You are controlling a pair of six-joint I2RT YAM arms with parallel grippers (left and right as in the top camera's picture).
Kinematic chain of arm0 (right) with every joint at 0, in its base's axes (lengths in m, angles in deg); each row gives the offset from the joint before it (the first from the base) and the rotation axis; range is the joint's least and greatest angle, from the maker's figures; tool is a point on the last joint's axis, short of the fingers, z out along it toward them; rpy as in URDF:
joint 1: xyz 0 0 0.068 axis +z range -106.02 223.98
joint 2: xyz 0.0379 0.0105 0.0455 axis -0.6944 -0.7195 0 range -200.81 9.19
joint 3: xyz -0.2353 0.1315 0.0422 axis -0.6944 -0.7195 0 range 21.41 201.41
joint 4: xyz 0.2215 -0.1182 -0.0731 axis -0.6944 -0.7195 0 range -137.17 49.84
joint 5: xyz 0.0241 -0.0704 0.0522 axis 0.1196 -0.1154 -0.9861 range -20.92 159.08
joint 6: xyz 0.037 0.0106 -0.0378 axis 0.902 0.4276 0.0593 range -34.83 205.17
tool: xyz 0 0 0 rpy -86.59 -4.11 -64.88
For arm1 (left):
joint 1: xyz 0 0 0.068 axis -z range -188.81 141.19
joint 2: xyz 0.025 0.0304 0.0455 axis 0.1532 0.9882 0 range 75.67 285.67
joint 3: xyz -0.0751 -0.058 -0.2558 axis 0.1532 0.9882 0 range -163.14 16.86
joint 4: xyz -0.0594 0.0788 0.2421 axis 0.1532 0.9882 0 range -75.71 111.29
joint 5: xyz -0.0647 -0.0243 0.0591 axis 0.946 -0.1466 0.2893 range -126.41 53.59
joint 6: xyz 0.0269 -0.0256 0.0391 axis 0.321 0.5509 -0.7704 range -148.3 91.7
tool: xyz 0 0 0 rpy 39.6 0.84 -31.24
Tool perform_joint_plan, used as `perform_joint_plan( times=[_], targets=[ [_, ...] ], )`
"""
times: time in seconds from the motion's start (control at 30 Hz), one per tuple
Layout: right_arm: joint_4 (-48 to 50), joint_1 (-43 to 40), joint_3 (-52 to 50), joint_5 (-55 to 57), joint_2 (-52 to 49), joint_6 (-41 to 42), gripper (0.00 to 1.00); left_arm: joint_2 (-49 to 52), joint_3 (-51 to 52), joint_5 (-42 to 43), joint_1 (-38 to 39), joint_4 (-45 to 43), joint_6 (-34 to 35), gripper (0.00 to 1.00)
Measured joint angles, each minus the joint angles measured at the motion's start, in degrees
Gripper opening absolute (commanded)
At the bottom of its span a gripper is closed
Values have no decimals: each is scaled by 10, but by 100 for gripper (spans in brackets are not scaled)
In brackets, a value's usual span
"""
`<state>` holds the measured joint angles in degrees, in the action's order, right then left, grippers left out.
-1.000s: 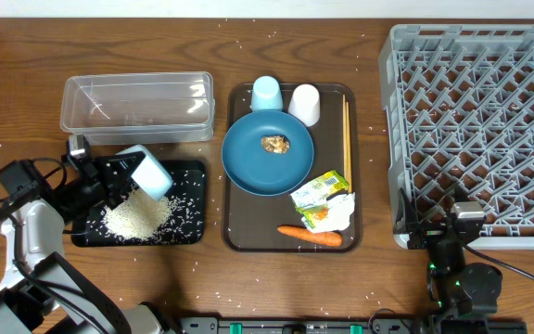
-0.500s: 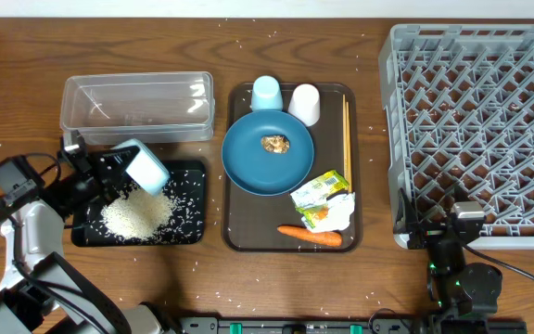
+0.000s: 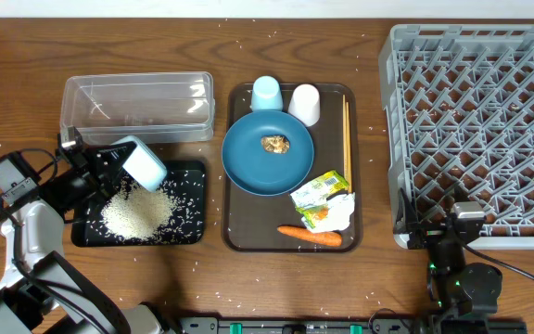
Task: Sort waste into correct bins and load items into the dishwasher rack
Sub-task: 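Tilt the white bowl with the left gripper, pouring rice onto the black tray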
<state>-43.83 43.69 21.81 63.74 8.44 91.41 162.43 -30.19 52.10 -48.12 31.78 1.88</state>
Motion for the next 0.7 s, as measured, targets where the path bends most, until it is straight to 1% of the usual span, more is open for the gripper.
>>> perform_joint_plan(
  times=[0.1,0.2,0.27,0.33,0.43,0.5,0.6,0.7],
  targets=[
    [0,0,0,0,0,0,99,0,0,1,2,42,-3,6],
    [0,0,0,0,0,0,99,0,1,1,9,43,-35,6],
    [0,0,0,0,0,0,99,0,1,1,10,54,-42,6],
    [0,0,0,0,0,0,99,0,2,-6,10,40,-60,6],
    [0,0,0,0,0,0,99,0,2,-12,10,50,-63,6],
    [0,0,0,0,0,0,99,0,2,-14,12,45,-77,6],
    [0,0,0,0,0,0,99,1,2,-23,13,80,-83,6],
    [0,0,0,0,0,0,99,2,2,-29,15,89,-110,6]
  ],
)
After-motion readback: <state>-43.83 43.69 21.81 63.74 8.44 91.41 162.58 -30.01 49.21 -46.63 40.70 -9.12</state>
